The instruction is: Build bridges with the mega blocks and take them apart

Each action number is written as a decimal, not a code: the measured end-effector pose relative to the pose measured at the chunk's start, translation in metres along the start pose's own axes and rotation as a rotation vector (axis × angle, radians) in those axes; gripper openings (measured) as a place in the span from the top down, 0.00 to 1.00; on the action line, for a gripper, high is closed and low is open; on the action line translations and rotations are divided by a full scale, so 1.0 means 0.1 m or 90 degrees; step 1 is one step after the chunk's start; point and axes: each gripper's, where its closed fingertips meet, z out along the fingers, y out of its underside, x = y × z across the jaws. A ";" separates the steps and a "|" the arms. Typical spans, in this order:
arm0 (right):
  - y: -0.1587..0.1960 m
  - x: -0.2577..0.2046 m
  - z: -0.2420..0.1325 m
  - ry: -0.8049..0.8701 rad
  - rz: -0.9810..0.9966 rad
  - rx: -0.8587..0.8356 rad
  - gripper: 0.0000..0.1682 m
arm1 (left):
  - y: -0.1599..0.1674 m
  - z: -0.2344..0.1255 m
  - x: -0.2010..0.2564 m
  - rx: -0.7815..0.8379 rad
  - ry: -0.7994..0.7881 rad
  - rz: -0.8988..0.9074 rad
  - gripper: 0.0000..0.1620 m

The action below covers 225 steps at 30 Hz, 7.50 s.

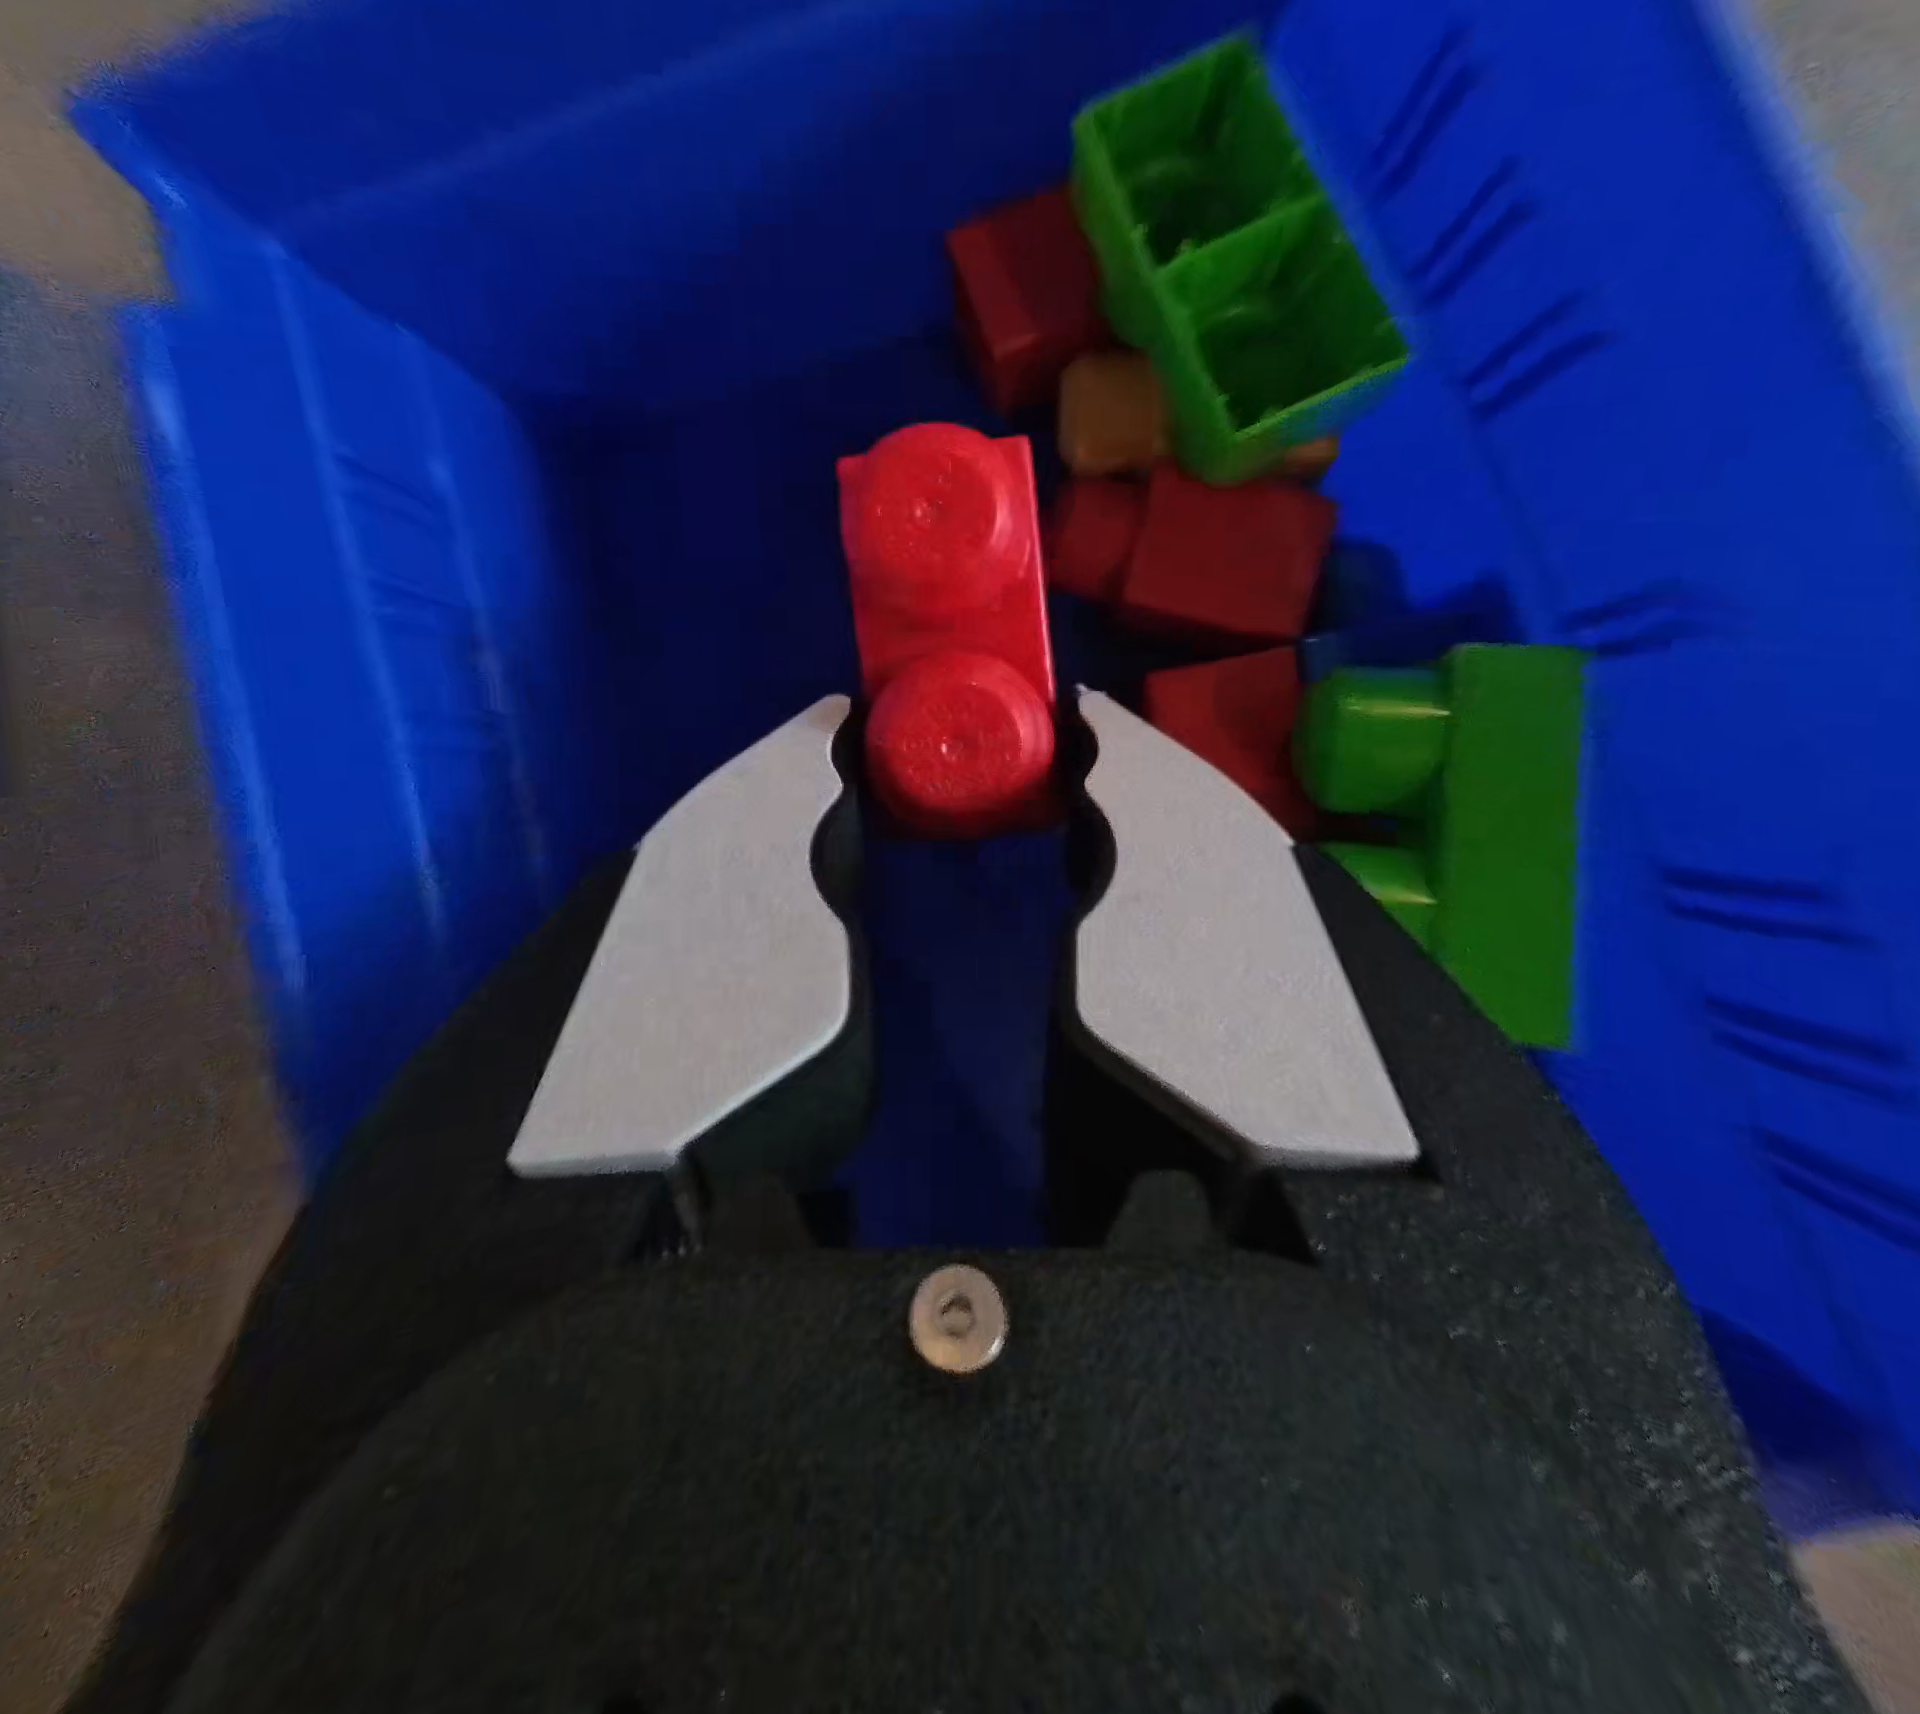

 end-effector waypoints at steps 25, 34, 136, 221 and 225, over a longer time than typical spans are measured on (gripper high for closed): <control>-1.04 -0.56 0.67 -0.115 -0.320 -0.048 0.60 | 0.37 -1.59 3.92 0.179 0.431 0.582 0.78; -1.11 -0.60 0.53 -0.146 -0.240 0.063 0.78 | 0.23 -1.74 4.06 0.358 0.479 0.491 0.70; 0.14 -0.23 0.77 -0.096 -0.137 -0.449 0.80 | 0.36 -0.84 4.38 0.414 0.708 0.535 0.53; 1.73 1.06 -2.40 0.265 0.403 -0.597 0.80 | 0.33 -0.83 4.35 0.457 0.656 0.541 0.58; 1.96 1.12 -2.23 0.254 0.433 -0.593 0.80 | 0.33 -0.83 4.35 0.456 0.654 0.539 0.57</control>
